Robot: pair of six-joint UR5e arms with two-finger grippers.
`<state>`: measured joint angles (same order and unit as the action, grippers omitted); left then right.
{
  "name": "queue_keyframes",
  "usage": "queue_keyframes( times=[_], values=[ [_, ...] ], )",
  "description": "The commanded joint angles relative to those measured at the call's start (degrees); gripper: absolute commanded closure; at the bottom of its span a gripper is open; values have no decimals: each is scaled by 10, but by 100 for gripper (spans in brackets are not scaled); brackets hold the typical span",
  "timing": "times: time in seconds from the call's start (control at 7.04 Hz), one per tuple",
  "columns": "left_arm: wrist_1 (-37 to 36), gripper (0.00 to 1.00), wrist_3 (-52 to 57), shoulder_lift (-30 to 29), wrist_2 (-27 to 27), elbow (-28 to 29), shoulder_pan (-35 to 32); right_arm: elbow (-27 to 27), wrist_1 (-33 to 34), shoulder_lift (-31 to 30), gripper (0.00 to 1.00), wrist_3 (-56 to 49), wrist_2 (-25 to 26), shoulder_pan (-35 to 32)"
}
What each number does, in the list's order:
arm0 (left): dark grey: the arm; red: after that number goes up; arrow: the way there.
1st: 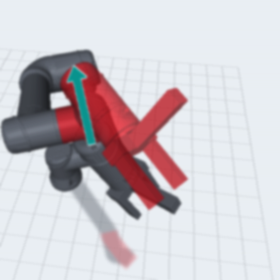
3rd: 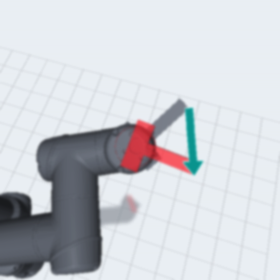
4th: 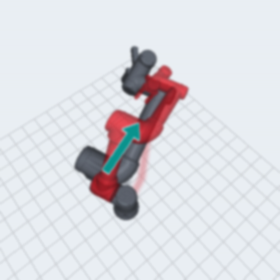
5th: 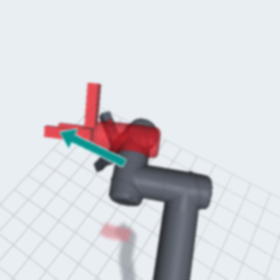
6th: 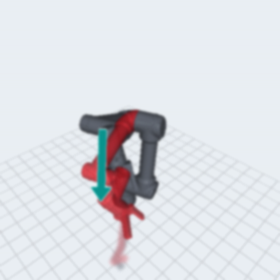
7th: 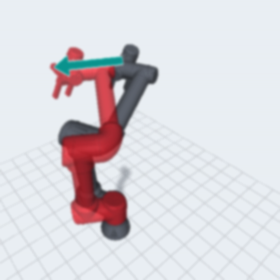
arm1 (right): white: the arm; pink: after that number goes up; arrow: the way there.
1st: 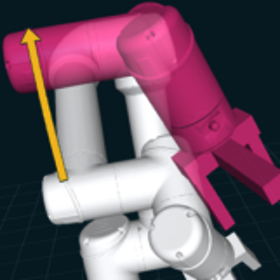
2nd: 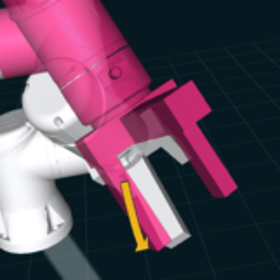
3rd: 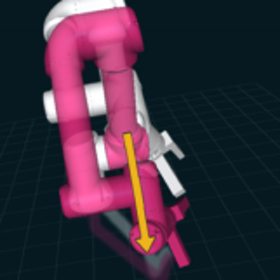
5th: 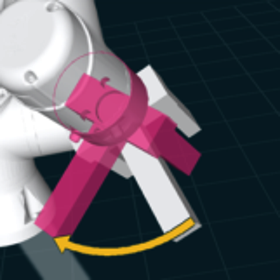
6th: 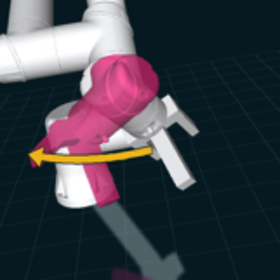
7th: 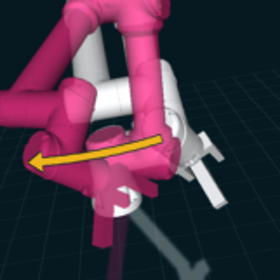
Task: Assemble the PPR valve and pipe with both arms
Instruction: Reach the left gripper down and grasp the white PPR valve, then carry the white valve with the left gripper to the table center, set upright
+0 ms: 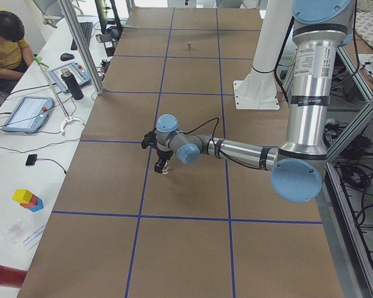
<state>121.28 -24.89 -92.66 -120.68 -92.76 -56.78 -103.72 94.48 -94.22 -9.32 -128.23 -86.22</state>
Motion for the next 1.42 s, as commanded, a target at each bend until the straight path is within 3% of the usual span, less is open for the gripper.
queue_keyframes(
  times=[0.0,0.28,0.57,0.85,0.99,1.28],
  values=[
    [1,96,1,-2,0,0,0,0,0,-1,1,0,0,0],
    [-5,100,-2,-6,-9,-21,0,0,0,-1,1,0,0,0],
    [-49,100,-12,-48,-31,-41,-1,0,0,-2,1,0,0,0],
    [-69,100,-178,-125,-30,-42,4,0,0,-3,1,0,-1,0],
    [-75,100,-242,-148,-18,-41,38,0,0,-4,1,0,-1,0],
    [-183,100,-341,-253,50,-41,114,2,0,-4,1,0,0,0]
  ],
)
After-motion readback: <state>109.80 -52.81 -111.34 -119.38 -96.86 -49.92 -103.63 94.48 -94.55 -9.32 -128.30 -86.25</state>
